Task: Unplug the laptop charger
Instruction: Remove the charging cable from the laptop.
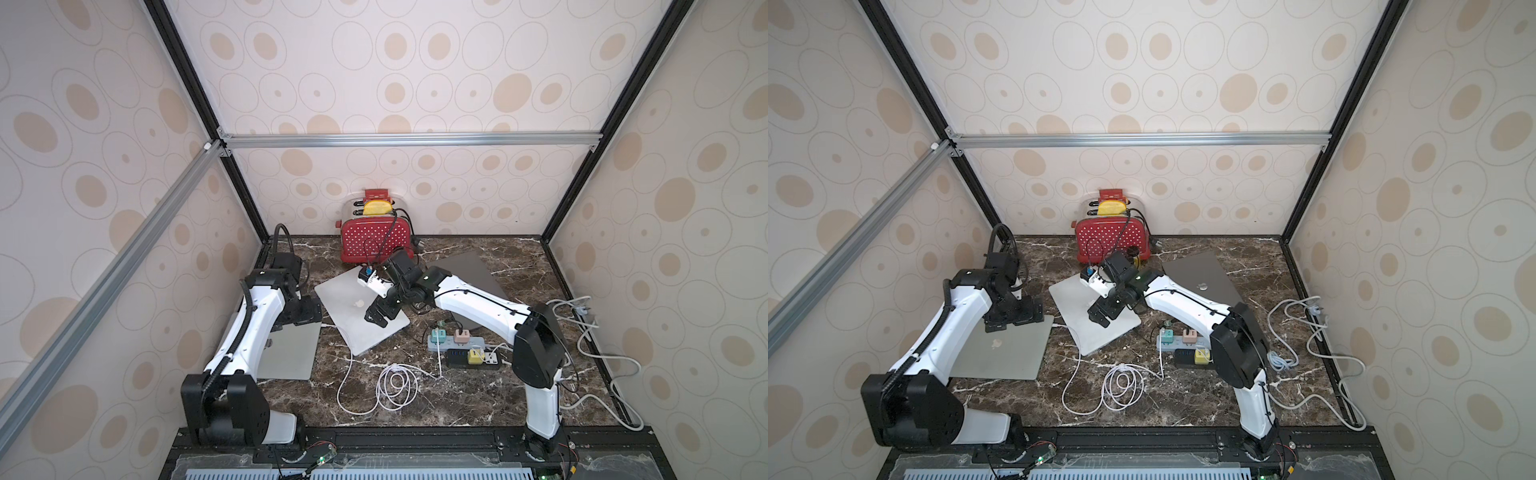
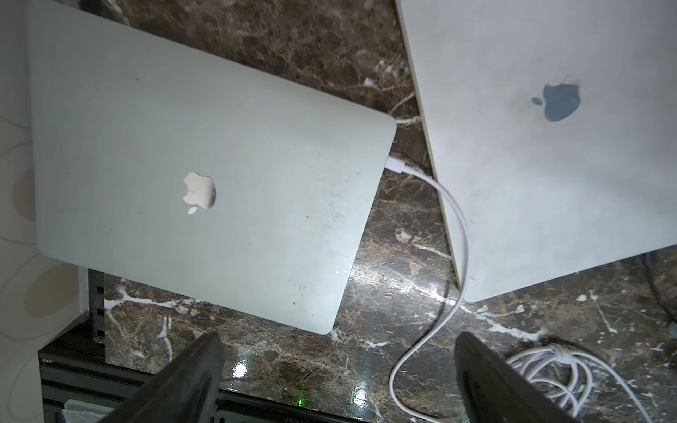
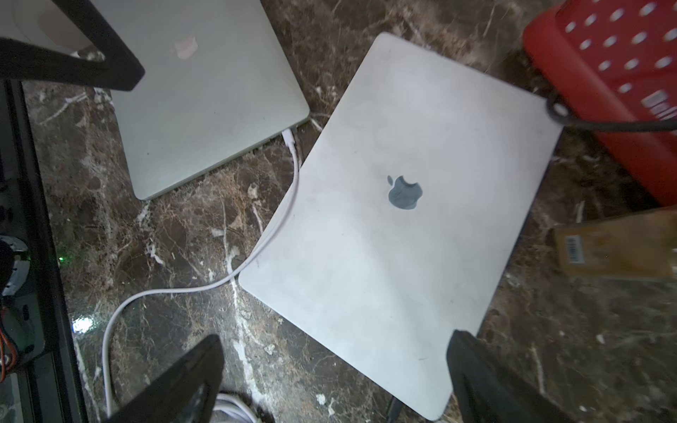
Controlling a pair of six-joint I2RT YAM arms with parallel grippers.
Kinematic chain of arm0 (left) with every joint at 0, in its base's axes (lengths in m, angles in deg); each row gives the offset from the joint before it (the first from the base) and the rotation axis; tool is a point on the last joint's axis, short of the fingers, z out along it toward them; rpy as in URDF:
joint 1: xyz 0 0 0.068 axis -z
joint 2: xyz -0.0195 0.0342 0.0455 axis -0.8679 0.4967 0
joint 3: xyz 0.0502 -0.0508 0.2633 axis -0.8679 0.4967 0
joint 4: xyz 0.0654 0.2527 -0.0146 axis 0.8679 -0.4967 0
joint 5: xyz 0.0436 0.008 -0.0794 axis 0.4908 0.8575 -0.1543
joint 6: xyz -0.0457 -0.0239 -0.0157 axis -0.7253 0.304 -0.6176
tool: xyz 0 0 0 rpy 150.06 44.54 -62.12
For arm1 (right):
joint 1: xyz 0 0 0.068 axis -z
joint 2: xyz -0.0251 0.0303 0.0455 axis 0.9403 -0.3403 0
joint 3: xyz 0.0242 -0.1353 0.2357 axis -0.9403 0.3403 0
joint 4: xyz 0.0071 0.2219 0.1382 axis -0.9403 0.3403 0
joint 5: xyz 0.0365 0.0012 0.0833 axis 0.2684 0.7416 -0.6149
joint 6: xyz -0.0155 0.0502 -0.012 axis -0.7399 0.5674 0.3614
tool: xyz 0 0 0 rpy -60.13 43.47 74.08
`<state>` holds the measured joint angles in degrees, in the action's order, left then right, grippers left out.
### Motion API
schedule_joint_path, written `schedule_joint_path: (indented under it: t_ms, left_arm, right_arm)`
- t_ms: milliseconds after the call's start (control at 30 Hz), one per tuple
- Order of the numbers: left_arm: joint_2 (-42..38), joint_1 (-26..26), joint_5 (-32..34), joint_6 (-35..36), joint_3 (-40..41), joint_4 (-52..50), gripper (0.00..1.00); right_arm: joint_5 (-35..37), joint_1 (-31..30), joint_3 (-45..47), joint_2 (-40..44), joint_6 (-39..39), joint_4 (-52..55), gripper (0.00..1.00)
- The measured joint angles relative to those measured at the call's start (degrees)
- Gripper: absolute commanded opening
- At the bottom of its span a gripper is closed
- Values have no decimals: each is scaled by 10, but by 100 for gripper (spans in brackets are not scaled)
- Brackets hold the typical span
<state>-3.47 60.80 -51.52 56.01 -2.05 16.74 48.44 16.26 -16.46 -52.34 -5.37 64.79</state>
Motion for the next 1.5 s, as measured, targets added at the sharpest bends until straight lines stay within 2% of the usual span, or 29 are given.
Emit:
schedule_joint_path:
  t_ms: [167,367,467,567,767,900,1033,1167,1500]
  left_arm:
    - [51,-5,-23,1,25,12,99]
    - [90,-5,-9,1,31,30,99]
    - [105,-5,-4,1,33,41,99]
    - [125,-6,2,1,50,60,99]
    - [131,-14,12,1,104,93,99]
    - [131,-15,28,3,110,98,99]
    - [131,-17,52,5,109,99,99]
    - [131,-19,54,5,109,100,99]
    - [152,-19,33,7,109,104,99]
  right_arm:
    - [-30,-18,-16,-60,22,-15,87]
    - [-38,-31,-40,-117,38,-44,79]
    - [-34,-41,-76,-143,43,-45,78]
    - [-31,-52,-115,-169,45,-47,71]
    - [-20,-65,-144,-199,48,-36,65]
    - [-4,-67,-162,-220,48,-22,59]
    - [8,-67,-223,-257,43,3,47]
    - [17,-67,-262,-281,40,17,30]
    - [28,-70,-247,-275,42,15,26]
